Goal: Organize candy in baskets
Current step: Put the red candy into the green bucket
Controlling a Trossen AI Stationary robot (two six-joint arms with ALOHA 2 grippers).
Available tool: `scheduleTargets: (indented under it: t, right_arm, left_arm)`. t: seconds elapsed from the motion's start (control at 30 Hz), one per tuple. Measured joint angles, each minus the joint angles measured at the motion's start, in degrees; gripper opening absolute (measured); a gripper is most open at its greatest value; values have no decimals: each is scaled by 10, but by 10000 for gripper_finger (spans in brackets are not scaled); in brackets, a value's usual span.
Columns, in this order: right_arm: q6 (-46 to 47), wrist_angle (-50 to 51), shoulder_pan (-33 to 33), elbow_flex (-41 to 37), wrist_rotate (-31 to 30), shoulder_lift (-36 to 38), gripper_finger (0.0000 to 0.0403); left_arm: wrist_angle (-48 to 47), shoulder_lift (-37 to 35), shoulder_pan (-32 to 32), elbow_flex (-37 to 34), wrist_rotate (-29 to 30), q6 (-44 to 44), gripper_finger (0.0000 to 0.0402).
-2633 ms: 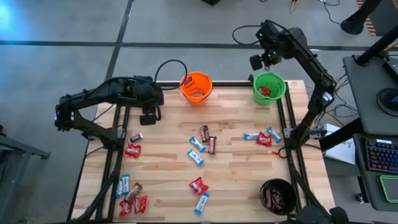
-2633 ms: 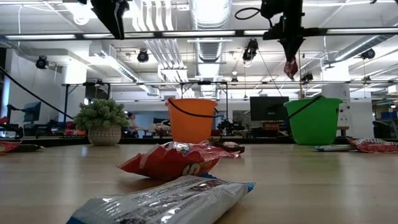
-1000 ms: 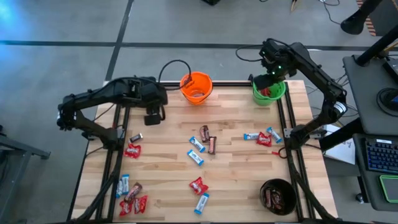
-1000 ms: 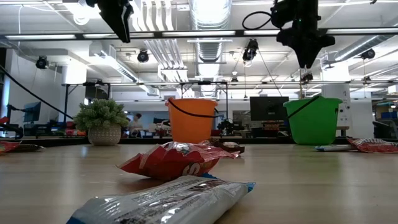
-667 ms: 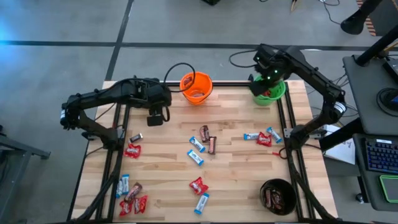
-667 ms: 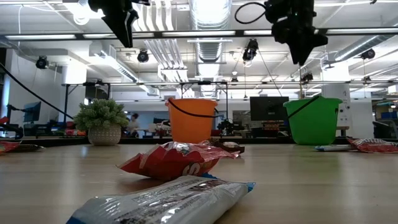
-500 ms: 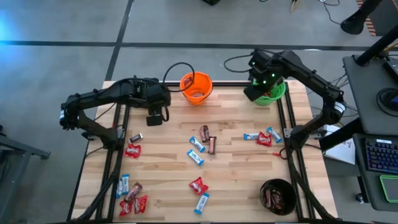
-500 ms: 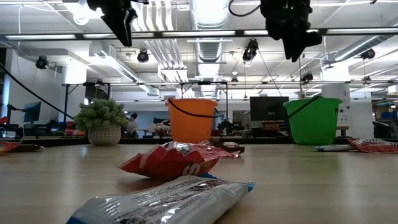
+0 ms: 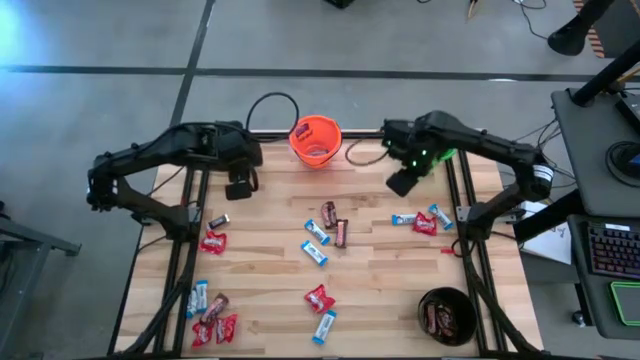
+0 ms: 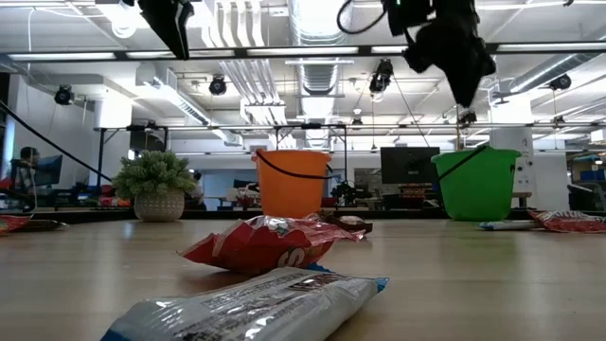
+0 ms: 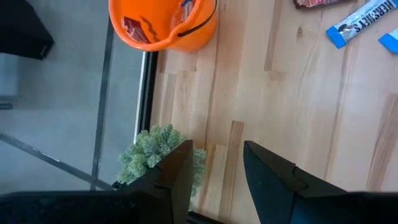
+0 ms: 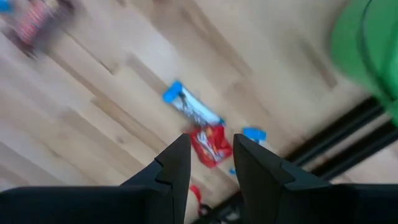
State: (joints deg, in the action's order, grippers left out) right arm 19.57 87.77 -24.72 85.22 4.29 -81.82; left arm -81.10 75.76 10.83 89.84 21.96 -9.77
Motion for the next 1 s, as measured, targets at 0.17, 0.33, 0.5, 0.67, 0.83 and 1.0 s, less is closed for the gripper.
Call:
scheduleTargets:
  t: [0.17, 0.33, 0.5, 0.67, 0.83, 1.0]
  right_arm:
    - [7, 0, 10, -70, -14, 0, 112]
    - [32, 0, 13, -135, -14, 0, 112]
    - [32, -7, 12, -181, -12, 0, 112]
    - [34, -10, 12, -196, 15, 0, 111]
    - [23, -32, 12, -198, 51, 0, 110]
    - [25, -77, 12, -196, 48, 0, 112]
  left_arm:
    - [0, -9, 0, 0, 0, 0, 123]
    - [-1, -13, 0, 0, 0, 0, 123]
    - [-2, -13, 0, 0, 0, -6, 123]
    - [-2, -12, 0, 0, 0, -18, 123]
    - [-2, -12, 1, 0, 0, -23, 123]
    - [-2, -12, 1, 0, 0, -24, 123]
